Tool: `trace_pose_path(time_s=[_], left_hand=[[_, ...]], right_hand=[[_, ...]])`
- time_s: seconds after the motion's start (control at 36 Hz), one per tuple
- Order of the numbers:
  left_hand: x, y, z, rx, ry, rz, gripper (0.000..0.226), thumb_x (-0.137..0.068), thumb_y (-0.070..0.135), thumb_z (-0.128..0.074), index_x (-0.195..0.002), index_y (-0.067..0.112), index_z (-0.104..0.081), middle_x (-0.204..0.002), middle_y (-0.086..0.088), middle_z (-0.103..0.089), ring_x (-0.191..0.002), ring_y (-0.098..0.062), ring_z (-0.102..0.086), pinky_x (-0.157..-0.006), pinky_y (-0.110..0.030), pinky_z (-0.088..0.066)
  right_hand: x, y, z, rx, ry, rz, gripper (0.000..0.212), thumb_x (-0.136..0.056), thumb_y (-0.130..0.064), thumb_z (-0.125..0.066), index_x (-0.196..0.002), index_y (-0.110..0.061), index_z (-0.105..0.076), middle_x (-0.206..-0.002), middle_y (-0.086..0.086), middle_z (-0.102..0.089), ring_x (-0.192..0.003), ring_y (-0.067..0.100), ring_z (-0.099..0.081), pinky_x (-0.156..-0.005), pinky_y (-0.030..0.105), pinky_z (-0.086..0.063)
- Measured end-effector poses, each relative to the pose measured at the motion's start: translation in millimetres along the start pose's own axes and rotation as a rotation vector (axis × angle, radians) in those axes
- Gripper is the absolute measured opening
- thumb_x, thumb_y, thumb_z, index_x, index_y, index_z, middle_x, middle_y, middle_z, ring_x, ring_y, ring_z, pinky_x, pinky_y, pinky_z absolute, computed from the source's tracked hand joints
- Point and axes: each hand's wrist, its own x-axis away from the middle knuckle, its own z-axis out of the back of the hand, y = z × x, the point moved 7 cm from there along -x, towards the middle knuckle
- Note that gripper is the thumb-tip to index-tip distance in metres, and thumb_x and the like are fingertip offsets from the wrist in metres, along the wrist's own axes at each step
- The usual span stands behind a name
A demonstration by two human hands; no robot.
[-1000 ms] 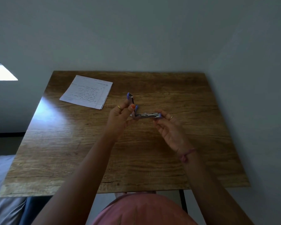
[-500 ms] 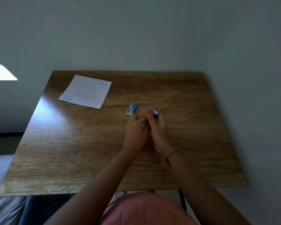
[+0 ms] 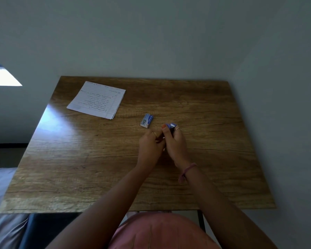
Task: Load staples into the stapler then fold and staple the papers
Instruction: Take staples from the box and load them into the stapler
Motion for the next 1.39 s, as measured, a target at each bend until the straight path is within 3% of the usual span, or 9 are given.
trace_pose_path(time_s=[0.19,0.28,0.53,0.69,0.86,1.0,1.17,1.31,1.39], left_hand=[[-2.3,-0.9,1.2,0.162,0.029,0.072,0.023,-0.085,0.006,-0.067,-0.104,0.016,-0.073,-0.068,0.025,-0.060,-0.071,0.018,-0.060,-0.060,-0.002,-0.045],[-4.6,-4.2,0.5,0.197,0.036,0.110,0.020,-0.085,0.007,-0.068,-0.103,0.015,-0.072,-0.066,0.024,-0.060,-0.065,0.016,-0.061,-0.055,-0.004,-0.047],[-9.3,-12.1,-1.5,0.249,0.016,0.122,0.023,-0.087,0.012,-0.069,-0.109,0.016,-0.071,-0.076,0.021,-0.064,-0.072,0.015,-0.062,-0.058,-0.004,-0.047],[-15.8,-13.6,1.2,0.219,0.029,0.104,0.025,-0.086,0.015,-0.070,-0.111,0.015,-0.071,-0.087,0.007,-0.073,-0.069,0.007,-0.064,-0.063,-0.005,-0.049],[-19.3,-17.7,-0.6,0.238,0.009,0.119,0.024,-0.085,0.014,-0.070,-0.110,0.014,-0.071,-0.084,0.014,-0.068,-0.069,0.014,-0.061,-0.062,-0.003,-0.047],[-23.1,-21.2,-4.4,0.282,-0.081,0.112,0.024,-0.087,0.016,-0.069,-0.111,0.015,-0.070,-0.083,0.016,-0.069,-0.074,0.015,-0.063,-0.063,-0.004,-0.048],[-29.8,-17.1,-1.4,0.207,-0.160,-0.038,0.029,-0.087,0.021,-0.068,-0.116,0.018,-0.066,-0.099,0.002,-0.069,-0.086,-0.003,-0.067,-0.076,-0.019,-0.056],[-38.2,-26.4,14.4,0.141,-0.053,-0.056,0.045,-0.084,0.033,-0.071,-0.126,0.019,-0.059,-0.097,0.017,-0.049,-0.086,0.000,-0.056,-0.072,-0.002,-0.044],[-44.5,-36.6,25.6,0.083,-0.005,-0.057,0.059,-0.082,0.042,-0.071,-0.132,0.018,-0.053,-0.106,0.013,-0.047,-0.095,-0.004,-0.053,-0.082,-0.013,-0.048]], right_hand=[[-6.0,1.8,1.8,0.071,0.057,-0.002,0.026,-0.096,-0.039,-0.049,-0.096,-0.013,-0.056,-0.079,-0.003,-0.060,-0.065,0.003,-0.056,-0.049,0.005,-0.042],[-8.2,0.6,-0.2,0.073,0.051,-0.005,0.023,-0.097,-0.039,-0.048,-0.094,-0.016,-0.055,-0.078,-0.005,-0.059,-0.065,0.003,-0.057,-0.047,0.007,-0.042],[-13.6,1.2,-4.1,0.134,0.090,-0.041,0.027,-0.096,-0.043,-0.047,-0.078,-0.023,-0.051,-0.073,-0.005,-0.058,-0.063,0.004,-0.055,-0.057,0.019,-0.042],[-17.3,-0.7,-5.5,0.135,0.082,-0.040,0.030,-0.097,-0.043,-0.046,-0.089,-0.015,-0.056,-0.075,-0.004,-0.059,-0.067,0.008,-0.057,-0.063,0.024,-0.047],[-21.6,3.8,-7.7,0.067,0.036,-0.110,0.032,-0.096,-0.043,-0.048,-0.098,-0.013,-0.058,-0.092,0.005,-0.067,-0.083,0.016,-0.065,-0.075,0.033,-0.054],[-24.3,8.3,-4.0,0.010,0.002,-0.141,0.021,-0.094,-0.044,-0.051,-0.091,-0.024,-0.056,-0.094,0.001,-0.067,-0.085,0.011,-0.066,-0.073,0.029,-0.055],[-30.0,5.8,-3.6,-0.007,-0.041,-0.120,0.025,-0.090,-0.045,-0.058,-0.097,-0.021,-0.059,-0.094,0.000,-0.070,-0.086,0.011,-0.068,-0.072,0.026,-0.057],[-36.3,3.9,1.1,0.083,0.043,-0.083,0.022,-0.088,-0.045,-0.060,-0.088,-0.024,-0.057,-0.087,0.000,-0.067,-0.079,0.014,-0.065,-0.069,0.030,-0.054],[-41.3,3.4,5.7,0.119,0.084,-0.050,0.024,-0.087,-0.044,-0.062,-0.085,-0.021,-0.057,-0.075,-0.005,-0.059,-0.067,0.008,-0.056,-0.059,0.023,-0.046]])
